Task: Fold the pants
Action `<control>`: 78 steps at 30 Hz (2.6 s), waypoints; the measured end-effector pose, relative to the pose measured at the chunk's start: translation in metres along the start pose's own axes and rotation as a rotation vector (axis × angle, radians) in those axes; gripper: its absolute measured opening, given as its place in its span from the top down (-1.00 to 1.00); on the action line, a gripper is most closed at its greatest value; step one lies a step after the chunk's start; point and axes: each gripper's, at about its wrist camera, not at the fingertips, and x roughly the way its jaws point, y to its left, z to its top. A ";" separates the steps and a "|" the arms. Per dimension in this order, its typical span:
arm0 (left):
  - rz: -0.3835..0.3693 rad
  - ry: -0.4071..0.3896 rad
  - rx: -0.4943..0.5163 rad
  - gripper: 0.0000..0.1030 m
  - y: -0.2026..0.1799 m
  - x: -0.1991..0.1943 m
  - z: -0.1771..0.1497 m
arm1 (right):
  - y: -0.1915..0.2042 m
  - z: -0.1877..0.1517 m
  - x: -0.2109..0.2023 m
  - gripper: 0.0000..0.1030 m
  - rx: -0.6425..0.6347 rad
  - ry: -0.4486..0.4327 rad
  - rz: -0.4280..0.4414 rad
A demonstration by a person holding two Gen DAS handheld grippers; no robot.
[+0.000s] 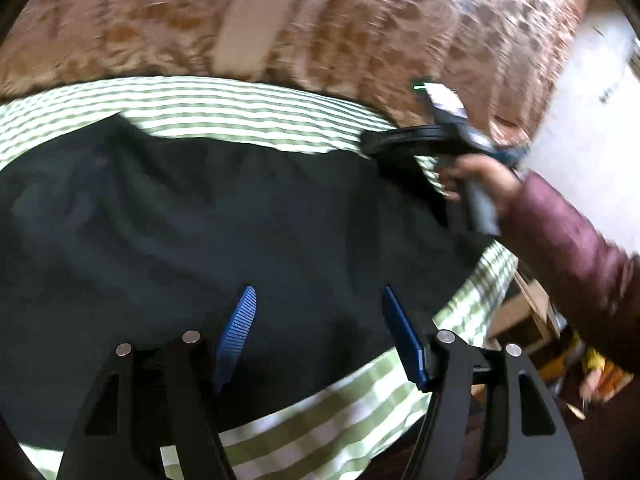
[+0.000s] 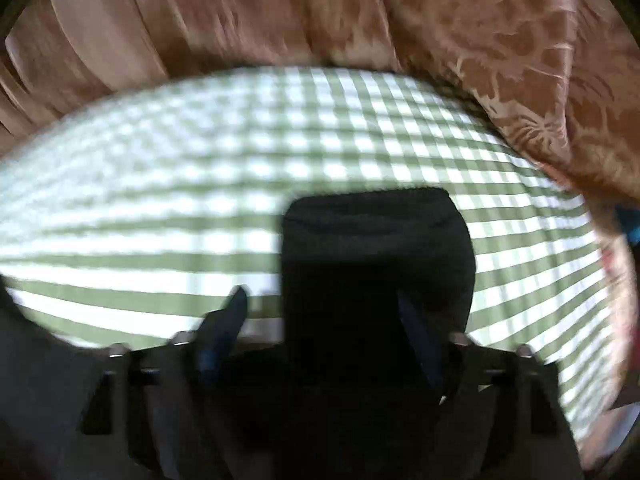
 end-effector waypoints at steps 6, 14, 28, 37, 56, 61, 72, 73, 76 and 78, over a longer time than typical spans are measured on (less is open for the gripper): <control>-0.064 0.094 0.167 -0.39 -0.039 0.030 -0.004 | -0.046 -0.026 -0.038 0.88 0.156 -0.106 0.156; -0.041 0.154 0.217 -0.39 -0.046 0.063 -0.008 | -0.184 -0.142 -0.119 0.88 0.607 -0.285 0.477; 0.016 0.166 0.272 0.83 -0.049 0.070 0.001 | -0.252 -0.254 -0.036 0.50 0.968 -0.207 0.604; -0.114 0.091 0.224 0.88 -0.047 0.040 0.012 | -0.263 -0.238 -0.066 0.88 0.915 -0.289 0.552; -0.265 0.019 -0.082 0.28 0.009 0.008 0.007 | -0.284 -0.267 -0.092 0.19 0.949 -0.303 0.371; -0.145 0.004 -0.096 0.28 0.014 0.010 0.006 | -0.212 -0.225 -0.107 -0.05 0.694 -0.292 0.485; -0.037 0.050 -0.045 0.28 0.018 0.013 -0.033 | -0.135 -0.238 -0.064 0.43 0.367 -0.117 0.535; -0.043 0.044 -0.059 0.28 0.021 0.011 -0.031 | -0.139 -0.235 -0.063 0.42 0.387 -0.107 0.546; -0.007 -0.002 -0.089 0.28 0.032 -0.002 -0.025 | -0.129 -0.221 -0.081 -0.04 0.368 -0.131 0.498; 0.035 -0.045 -0.115 0.28 0.044 -0.012 -0.019 | -0.111 -0.205 -0.096 -0.03 0.325 -0.158 0.568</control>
